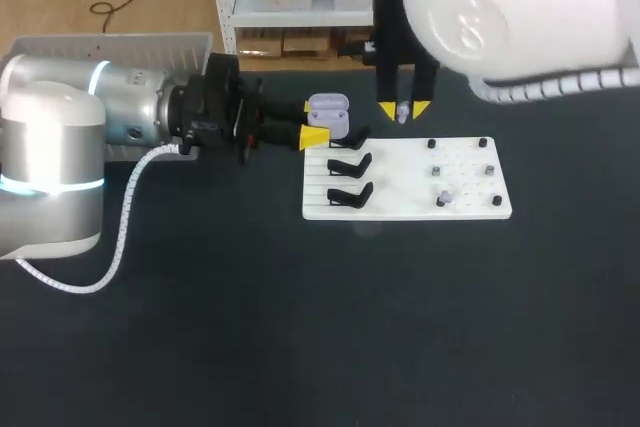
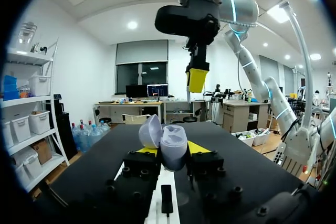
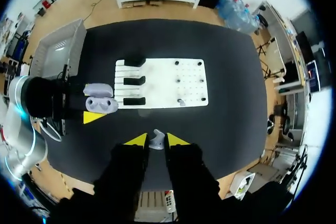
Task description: Pick up each earbud case from the left stands, insert the matching earbuds, close the lid, and place the case in the box.
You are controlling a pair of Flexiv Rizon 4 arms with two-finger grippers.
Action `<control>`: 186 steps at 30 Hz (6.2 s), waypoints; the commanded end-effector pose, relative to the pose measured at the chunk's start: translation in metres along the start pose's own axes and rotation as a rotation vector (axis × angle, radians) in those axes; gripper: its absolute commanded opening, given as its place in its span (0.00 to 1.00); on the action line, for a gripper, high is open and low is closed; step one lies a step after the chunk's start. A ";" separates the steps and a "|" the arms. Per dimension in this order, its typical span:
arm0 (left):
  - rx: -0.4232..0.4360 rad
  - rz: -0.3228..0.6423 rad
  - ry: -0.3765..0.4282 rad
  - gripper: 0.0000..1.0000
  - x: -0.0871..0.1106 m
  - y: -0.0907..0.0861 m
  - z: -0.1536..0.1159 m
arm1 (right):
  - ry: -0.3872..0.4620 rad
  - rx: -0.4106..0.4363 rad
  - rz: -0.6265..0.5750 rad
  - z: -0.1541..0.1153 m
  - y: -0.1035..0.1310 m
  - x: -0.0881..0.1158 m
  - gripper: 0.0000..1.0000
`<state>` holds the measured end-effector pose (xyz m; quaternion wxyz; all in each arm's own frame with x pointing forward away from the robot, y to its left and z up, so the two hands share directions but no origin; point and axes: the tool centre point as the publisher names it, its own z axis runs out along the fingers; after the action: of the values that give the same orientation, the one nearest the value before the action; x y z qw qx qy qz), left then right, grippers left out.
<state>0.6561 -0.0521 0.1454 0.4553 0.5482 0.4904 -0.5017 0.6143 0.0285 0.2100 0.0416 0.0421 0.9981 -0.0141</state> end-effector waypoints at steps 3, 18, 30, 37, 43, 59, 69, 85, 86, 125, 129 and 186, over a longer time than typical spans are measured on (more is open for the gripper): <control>0.016 -0.005 -0.007 0.00 0.003 0.000 0.006 | 0.071 0.010 0.039 0.002 0.006 -0.008 0.00; 0.023 -0.010 -0.016 0.00 0.005 0.000 0.010 | 0.056 0.027 0.062 -0.001 0.007 -0.015 0.00; 0.027 -0.006 -0.011 0.00 0.005 -0.001 0.011 | 0.051 0.032 0.046 -0.004 0.020 -0.015 0.00; 0.032 0.028 0.002 0.00 0.004 -0.003 0.019 | 0.084 0.100 0.098 -0.008 0.033 -0.018 0.00; 0.049 0.028 0.001 0.00 0.004 -0.006 0.024 | 0.105 0.135 0.208 -0.002 0.032 -0.018 0.00; 0.054 0.020 0.002 0.00 0.006 -0.008 0.026 | 0.092 0.128 0.292 0.000 0.034 -0.013 0.00; 0.054 0.020 0.002 0.00 0.006 -0.008 0.026 | 0.048 0.211 0.310 -0.001 0.040 -0.015 0.00; 0.054 0.020 0.002 0.00 0.006 -0.008 0.026 | 0.032 0.214 0.437 0.003 0.048 -0.013 0.00; 0.054 0.020 0.002 0.00 0.006 -0.008 0.026 | 0.030 0.212 0.441 0.003 0.048 -0.013 0.00; 0.054 0.020 0.002 0.00 0.006 -0.008 0.026 | 0.038 0.243 0.458 0.031 0.052 -0.021 0.00; 0.054 0.020 0.002 0.00 0.006 -0.008 0.026 | 0.043 0.244 0.456 0.035 0.051 -0.021 0.00; 0.054 0.020 0.002 0.00 0.006 -0.008 0.026 | 0.008 -0.242 0.220 0.066 -0.054 0.038 1.00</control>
<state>0.6451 -0.0758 0.1375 0.4458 0.5650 0.4719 -0.5093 0.5740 -0.0223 0.1571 0.0327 0.1497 0.9862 0.0628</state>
